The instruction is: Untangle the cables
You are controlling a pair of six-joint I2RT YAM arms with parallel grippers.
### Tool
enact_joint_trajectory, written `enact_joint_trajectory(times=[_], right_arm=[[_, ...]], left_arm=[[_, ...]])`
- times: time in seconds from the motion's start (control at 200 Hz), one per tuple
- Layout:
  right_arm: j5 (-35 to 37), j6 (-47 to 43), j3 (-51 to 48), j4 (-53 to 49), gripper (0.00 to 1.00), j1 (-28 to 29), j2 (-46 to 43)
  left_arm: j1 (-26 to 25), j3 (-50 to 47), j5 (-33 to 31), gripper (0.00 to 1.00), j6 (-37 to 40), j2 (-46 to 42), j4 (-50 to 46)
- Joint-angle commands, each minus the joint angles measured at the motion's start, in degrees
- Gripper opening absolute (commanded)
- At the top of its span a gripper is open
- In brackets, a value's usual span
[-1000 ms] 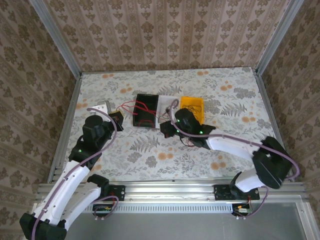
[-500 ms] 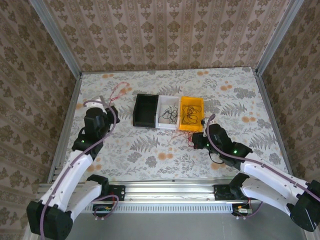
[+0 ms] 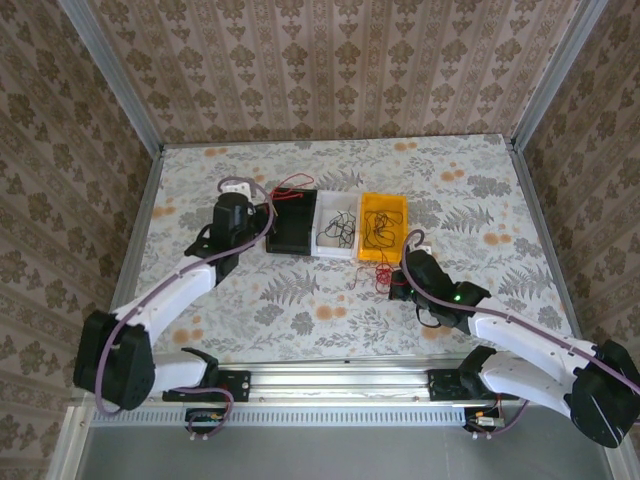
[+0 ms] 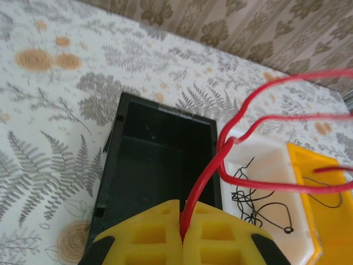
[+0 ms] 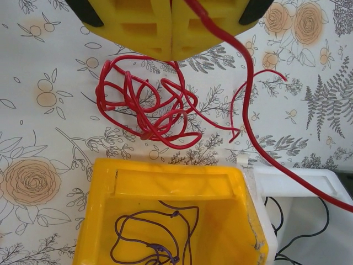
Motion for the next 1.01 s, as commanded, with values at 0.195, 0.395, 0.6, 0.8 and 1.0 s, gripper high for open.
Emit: enact_joint_trajectory(times=[0.195, 0.395, 0.6, 0.8, 1.0], right_arm=[[1.26, -0.90, 2.74, -0.93, 0.01, -0.31, 1.25], [0.86, -0.84, 3.04, -0.78, 0.02, -0.31, 2.25], [0.27, -1.71, 3.72, -0.82, 0.03, -0.31, 3.40], [-0.16, -2.15, 4.28, -1.02, 0.04, -0.39, 3.76], [-1.39, -2.42, 4.17, -1.14, 0.04, -0.38, 3.57]], left_arm=[[-2.80, 6.52, -5.79, 0.00, -5.80, 9.45, -4.47], [-3.31, 10.61, -11.00, 0.00, -9.49, 12.91, -14.96], [-4.45, 17.45, -13.39, 0.00, -10.87, 17.74, -26.54], [-5.02, 27.10, -13.90, 0.00, -11.90, 25.74, -36.12], [-5.38, 37.42, -16.51, 0.00, -11.84, 33.88, -42.33]])
